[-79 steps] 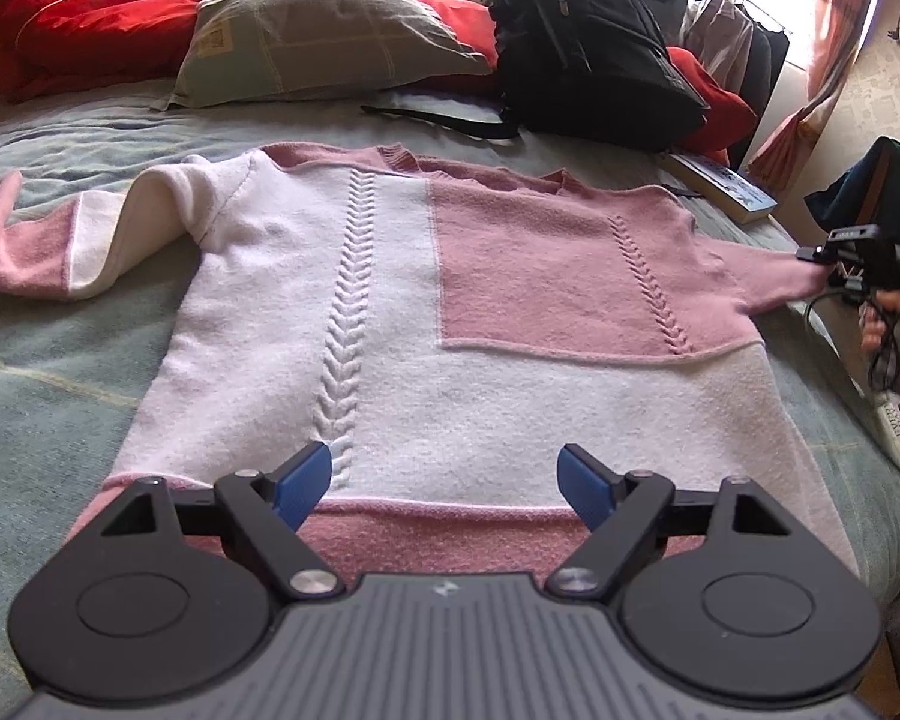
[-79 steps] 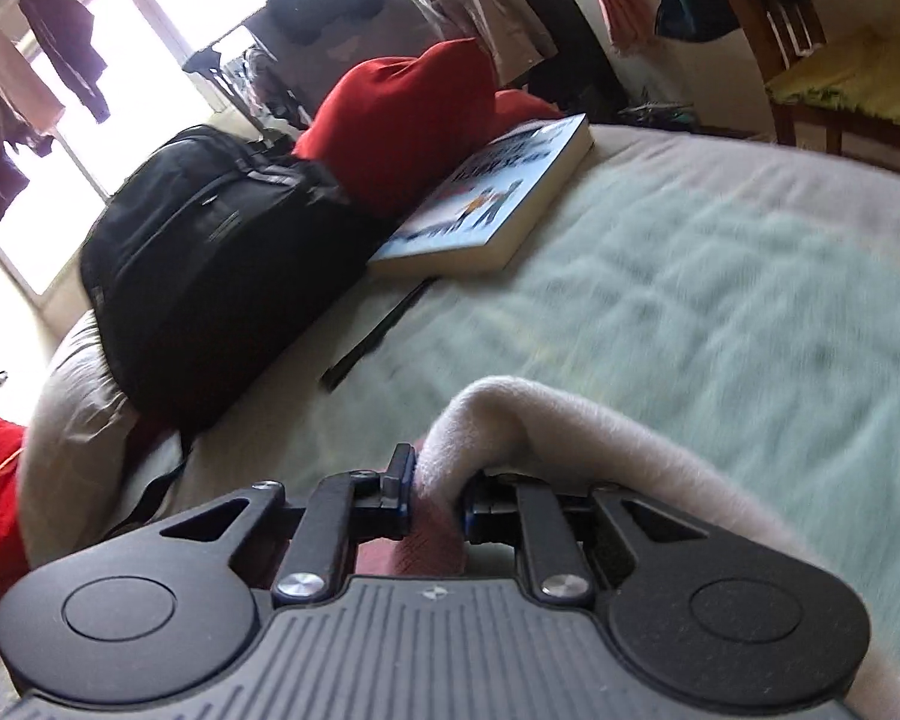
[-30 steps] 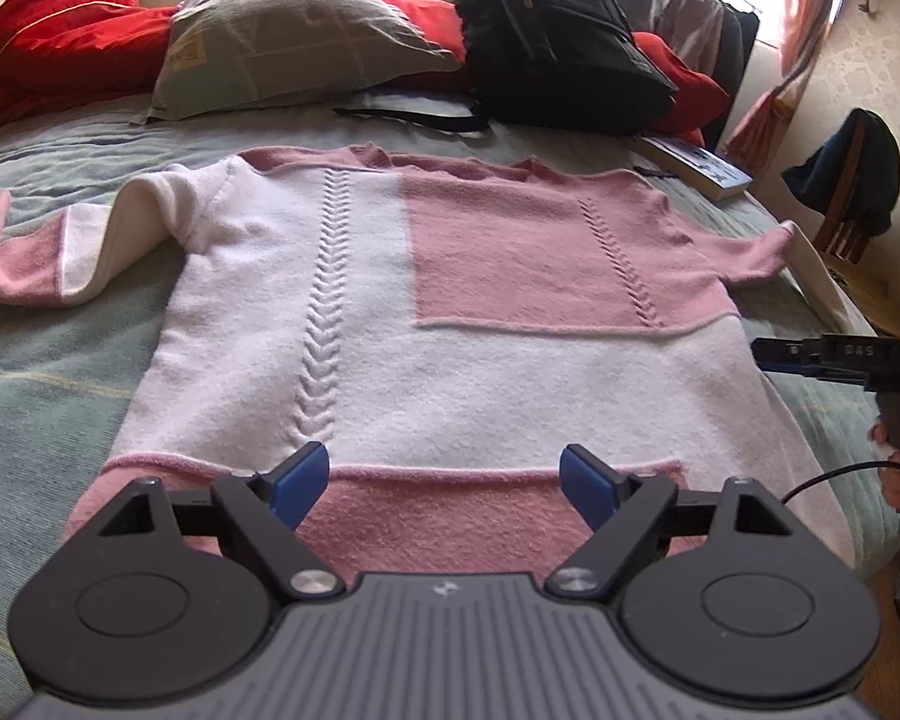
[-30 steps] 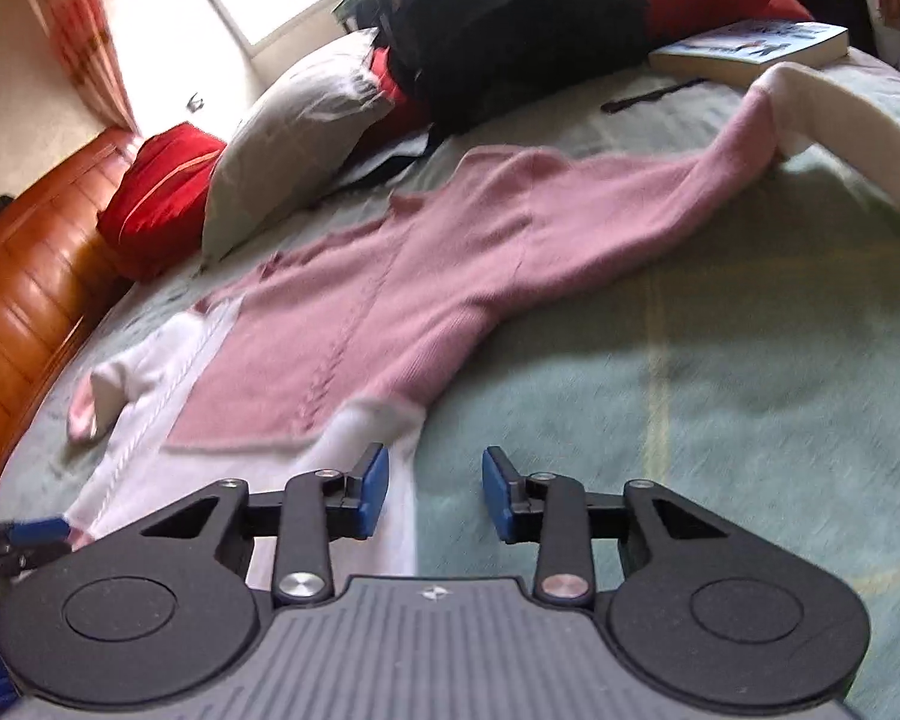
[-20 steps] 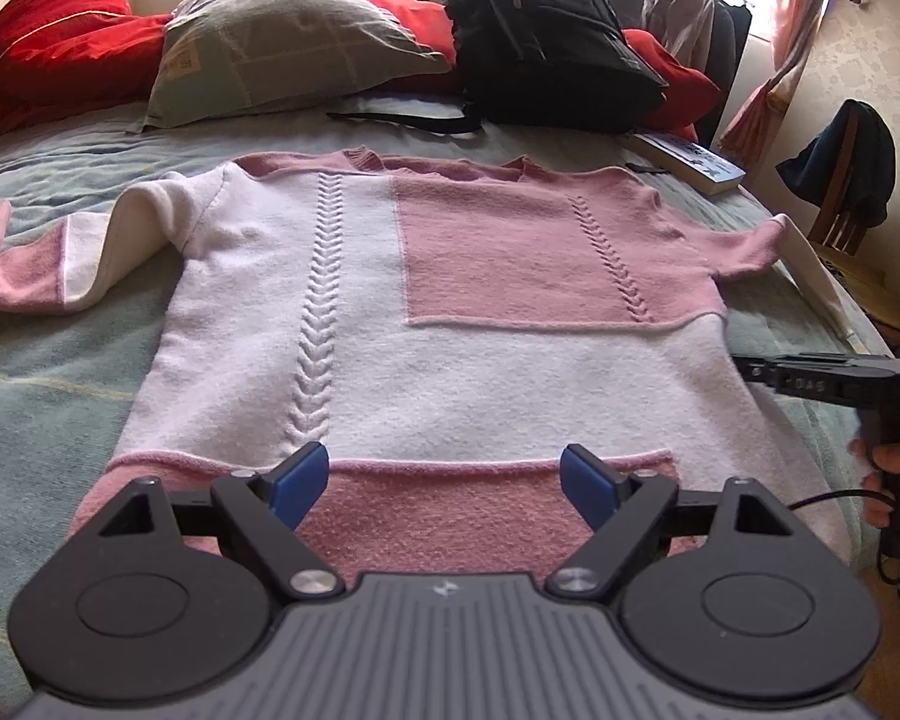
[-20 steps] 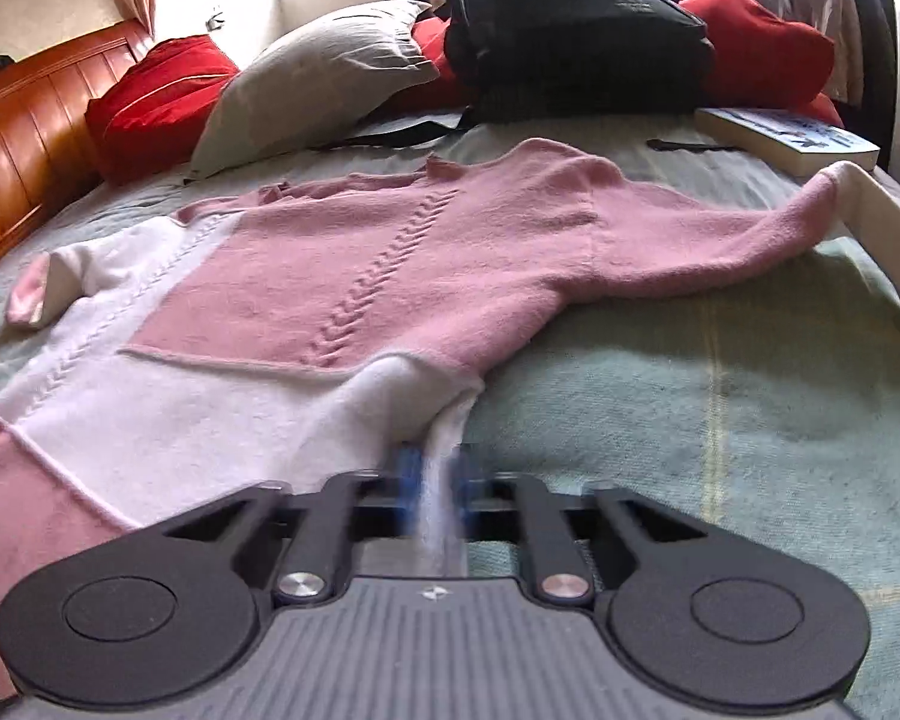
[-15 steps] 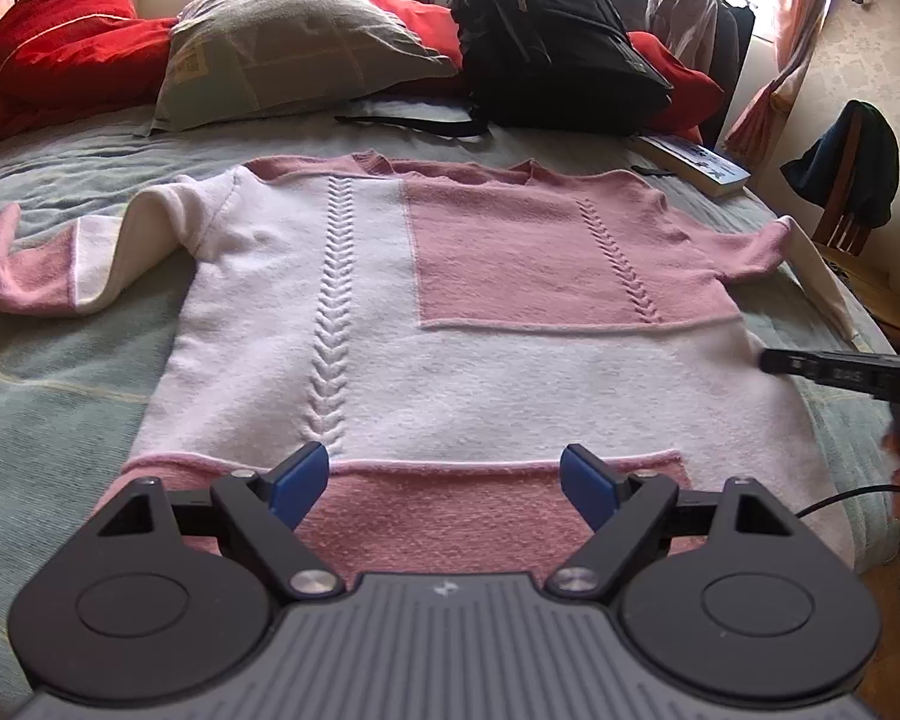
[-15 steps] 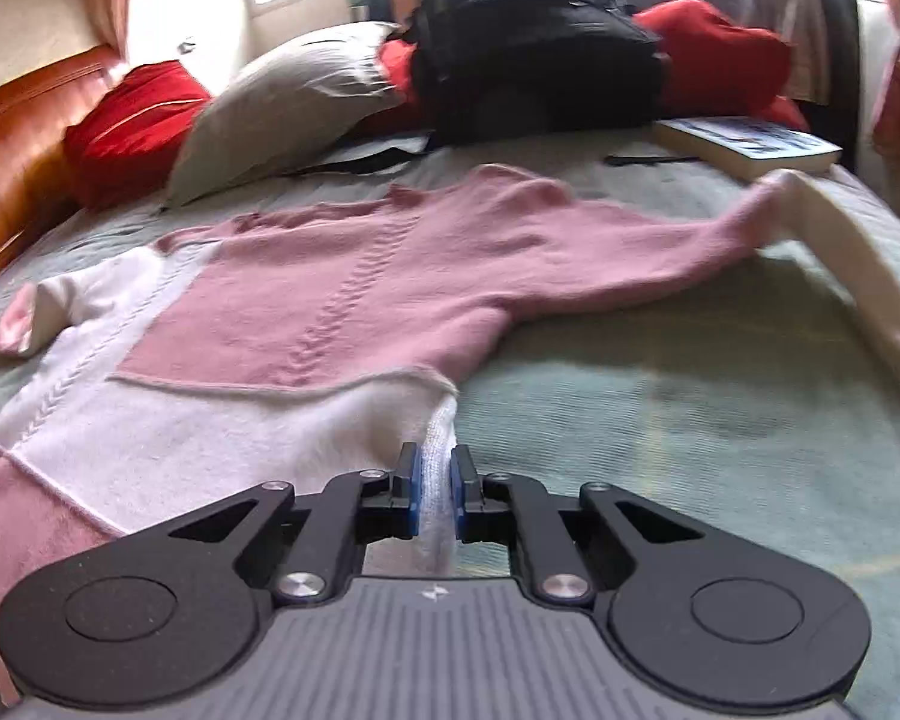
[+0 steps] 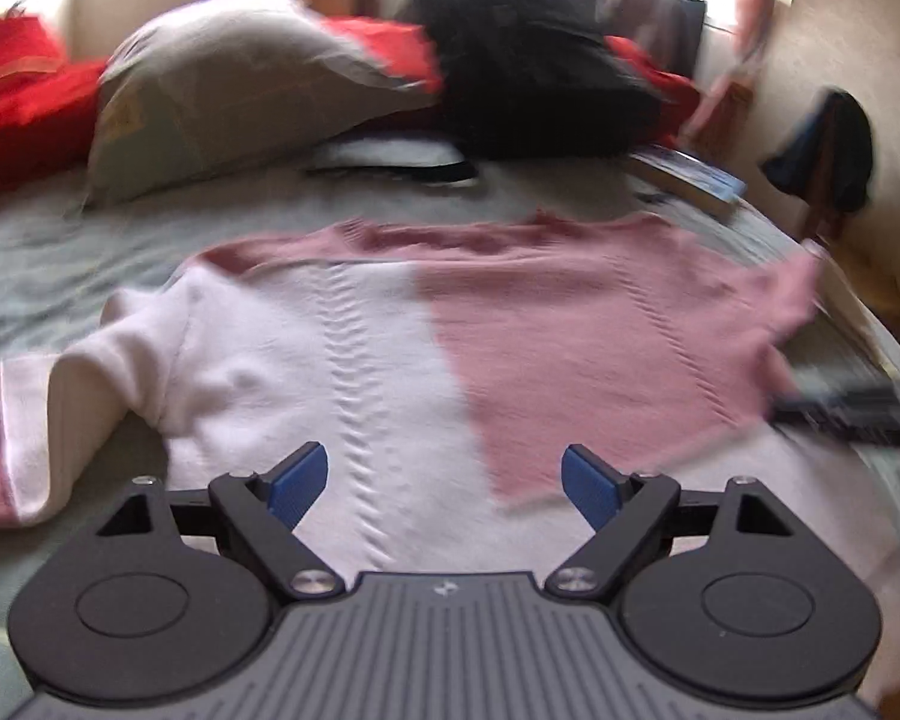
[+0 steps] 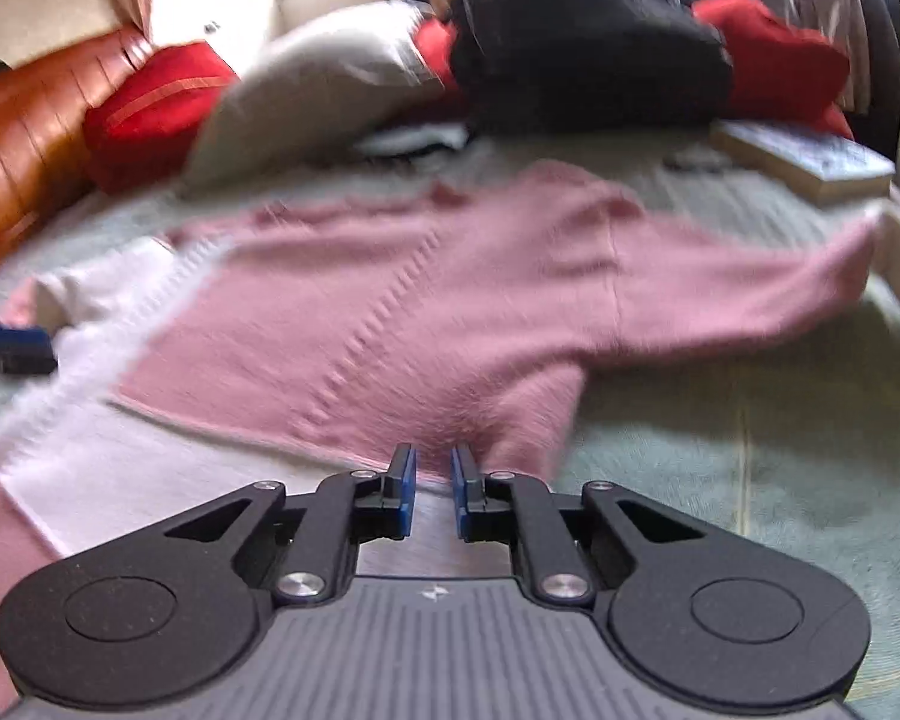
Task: Fold clothes
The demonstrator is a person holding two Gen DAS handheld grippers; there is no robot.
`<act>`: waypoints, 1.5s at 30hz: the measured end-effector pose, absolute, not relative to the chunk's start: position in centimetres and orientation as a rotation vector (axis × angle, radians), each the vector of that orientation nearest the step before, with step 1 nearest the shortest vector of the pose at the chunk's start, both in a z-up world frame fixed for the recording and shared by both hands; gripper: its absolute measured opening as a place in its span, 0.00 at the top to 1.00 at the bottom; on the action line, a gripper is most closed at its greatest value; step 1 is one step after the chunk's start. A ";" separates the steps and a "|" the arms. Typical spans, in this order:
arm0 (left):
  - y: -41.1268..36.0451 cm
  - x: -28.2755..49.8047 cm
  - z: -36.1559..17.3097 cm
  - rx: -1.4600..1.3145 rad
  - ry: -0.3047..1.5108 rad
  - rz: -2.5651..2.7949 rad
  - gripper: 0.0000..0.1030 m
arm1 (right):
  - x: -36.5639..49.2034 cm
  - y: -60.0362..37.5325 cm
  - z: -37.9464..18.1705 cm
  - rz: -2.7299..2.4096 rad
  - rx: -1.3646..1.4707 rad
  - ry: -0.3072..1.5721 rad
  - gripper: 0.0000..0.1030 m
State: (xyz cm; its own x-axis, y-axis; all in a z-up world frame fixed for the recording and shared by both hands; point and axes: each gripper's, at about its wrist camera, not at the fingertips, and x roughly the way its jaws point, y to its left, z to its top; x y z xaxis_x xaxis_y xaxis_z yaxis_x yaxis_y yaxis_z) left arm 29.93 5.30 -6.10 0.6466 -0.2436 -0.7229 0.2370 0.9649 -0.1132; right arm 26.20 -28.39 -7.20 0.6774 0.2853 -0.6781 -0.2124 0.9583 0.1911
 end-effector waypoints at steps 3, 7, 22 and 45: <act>7.8 32.0 -8.5 -0.023 0.877 -0.205 0.18 | 24.4 -30.1 -6.9 0.272 0.141 0.774 0.87; 10.7 30.5 -7.5 -0.083 0.855 -0.236 0.18 | 21.0 -30.0 -5.3 0.273 0.068 0.756 0.75; 10.5 25.8 -7.8 0.032 0.856 -0.398 0.15 | 10.9 -27.7 -6.9 0.363 -0.017 0.794 0.56; 12.2 16.3 -1.3 0.085 0.815 -0.208 0.12 | 12.2 -4.6 -7.3 0.645 -0.266 0.729 0.43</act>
